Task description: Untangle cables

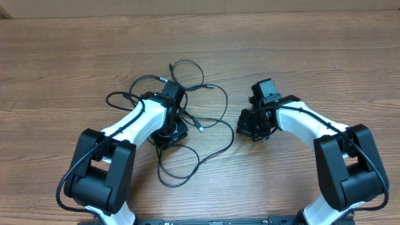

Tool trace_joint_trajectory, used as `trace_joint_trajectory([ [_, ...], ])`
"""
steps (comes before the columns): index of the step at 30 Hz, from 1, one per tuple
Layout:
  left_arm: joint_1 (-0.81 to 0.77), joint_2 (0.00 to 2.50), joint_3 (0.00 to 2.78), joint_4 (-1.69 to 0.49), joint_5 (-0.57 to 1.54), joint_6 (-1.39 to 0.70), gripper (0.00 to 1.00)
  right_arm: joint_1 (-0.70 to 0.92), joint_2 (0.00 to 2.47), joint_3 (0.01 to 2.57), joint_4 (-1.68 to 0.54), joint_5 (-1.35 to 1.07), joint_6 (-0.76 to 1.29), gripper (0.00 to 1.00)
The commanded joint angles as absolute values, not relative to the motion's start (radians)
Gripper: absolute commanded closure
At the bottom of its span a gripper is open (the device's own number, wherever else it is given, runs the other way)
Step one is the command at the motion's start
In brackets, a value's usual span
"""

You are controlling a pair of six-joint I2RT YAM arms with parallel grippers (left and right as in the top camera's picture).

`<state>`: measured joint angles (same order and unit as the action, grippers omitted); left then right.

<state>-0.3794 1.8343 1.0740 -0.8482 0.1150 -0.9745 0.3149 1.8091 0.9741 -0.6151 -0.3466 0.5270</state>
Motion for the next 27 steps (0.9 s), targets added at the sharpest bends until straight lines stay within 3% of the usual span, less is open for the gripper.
trace_joint_trajectory([
  [1,-0.387,1.883,1.024,-0.844,0.262,-0.992,0.52,0.316,1.815,0.968,-0.614,-0.303,0.528,0.95],
  [3,-0.387,1.883,1.024,-0.844,0.275,-0.992,0.66,0.316,1.815,0.968,-0.614,-0.303,0.528,0.95],
  [15,-0.387,1.883,1.024,-0.819,0.402,-0.987,0.65,0.316,1.815,0.968,-0.614,-0.303,0.528,0.95],
  [21,-0.387,1.883,1.024,-0.776,0.475,-0.989,0.83,0.316,1.815,0.968,-0.614,-0.303,0.528,0.95],
  [23,-0.387,1.883,1.024,-0.768,0.453,-0.998,0.94,0.316,1.815,0.968,-0.614,-0.303,0.528,0.95],
  [27,-0.387,1.883,1.024,-0.765,0.36,-1.062,0.96,0.316,1.815,0.968,-0.614,-0.303,0.528,0.95],
])
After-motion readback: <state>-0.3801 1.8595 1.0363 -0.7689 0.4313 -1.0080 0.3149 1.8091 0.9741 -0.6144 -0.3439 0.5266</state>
